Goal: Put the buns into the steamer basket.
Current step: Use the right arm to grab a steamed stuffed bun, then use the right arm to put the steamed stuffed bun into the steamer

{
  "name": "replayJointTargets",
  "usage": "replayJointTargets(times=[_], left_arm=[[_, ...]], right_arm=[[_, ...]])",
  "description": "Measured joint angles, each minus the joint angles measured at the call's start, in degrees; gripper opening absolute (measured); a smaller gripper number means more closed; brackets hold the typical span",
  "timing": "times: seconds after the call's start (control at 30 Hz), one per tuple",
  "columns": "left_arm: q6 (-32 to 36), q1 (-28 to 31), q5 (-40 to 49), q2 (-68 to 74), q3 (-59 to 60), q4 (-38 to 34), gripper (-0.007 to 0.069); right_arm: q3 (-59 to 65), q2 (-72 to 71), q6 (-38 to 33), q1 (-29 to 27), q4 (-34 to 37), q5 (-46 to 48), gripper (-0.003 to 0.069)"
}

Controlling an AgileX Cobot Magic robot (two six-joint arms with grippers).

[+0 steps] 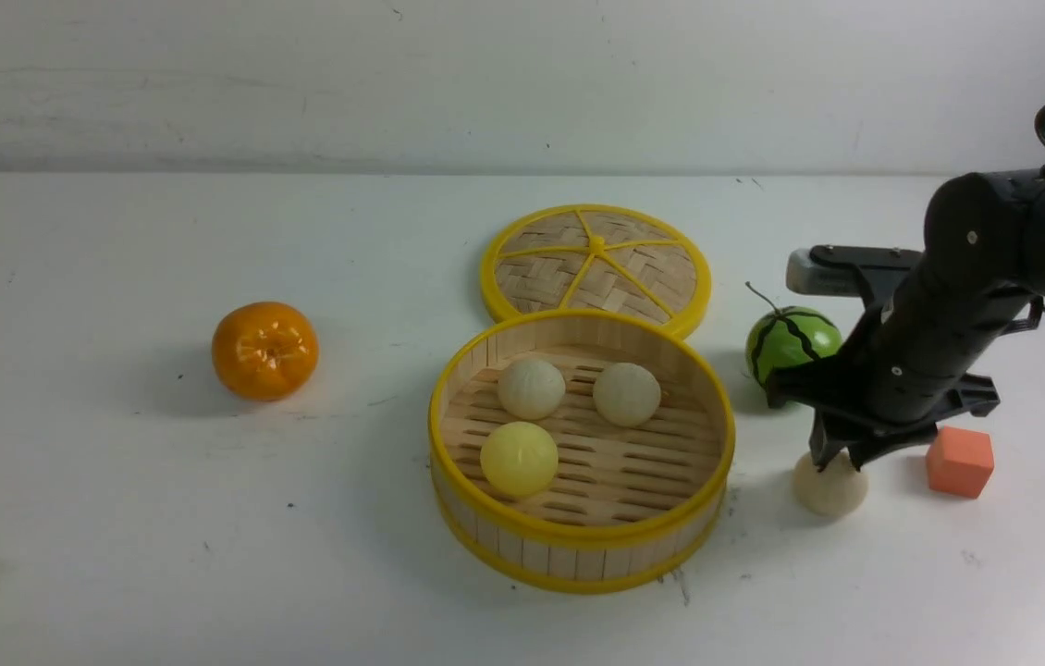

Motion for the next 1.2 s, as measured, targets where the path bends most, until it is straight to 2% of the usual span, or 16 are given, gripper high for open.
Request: replayJointTargets(times=[0.37, 0.57, 0.6, 0.63, 0.7, 0.8, 1.0, 1.13, 1.2], left_arm=[[0.00, 0.00, 0.00, 0.00, 0.00, 0.00, 0.0050], [0.00, 0.00, 0.00, 0.00, 0.00, 0.00, 0.0056], [0.00, 0.00, 0.00, 0.00, 0.00, 0.00, 0.0056], [0.00, 0.00, 0.00, 0.00, 0.00, 0.00, 0.0056], [-0.07, 0.00, 0.00, 0.00, 0.00, 0.00, 0.0056], [-0.07, 0.00, 0.00, 0.00, 0.00, 0.00, 0.0057], [-0.07, 0.00, 0.00, 0.00, 0.00, 0.00, 0.0064], [-0.07, 0.00, 0.00, 0.00, 0.00, 0.00, 0.0071], [-0.07, 0.00, 0.00, 0.00, 0.00, 0.00, 0.0071]], right_arm=[[-0.05, 1.25, 0.06, 0.00, 0.41, -0.67, 0.0228], [-0.05, 1.25, -0.17, 0.00, 0.41, -1.20, 0.0112], [-0.05, 1.25, -0.79, 0.00, 0.41, -1.20, 0.0053], [-0.05, 1.25, -0.94, 0.00, 0.41, -1.14, 0.0030], [-0.05, 0.93, -1.27, 0.00, 0.41, -0.84, 0.0004], [-0.05, -1.43, -1.34, 0.20, 0.41, 0.76, 0.0002], [-1.07, -9.03, -3.08, 5.69, 3.42, 1.53, 0.0003], [-3.51, -8.71, -4.24, 12.00, 4.86, 0.43, 0.0007], [-3.97, -7.80, -4.24, 13.18, 4.98, -0.28, 0.0007]])
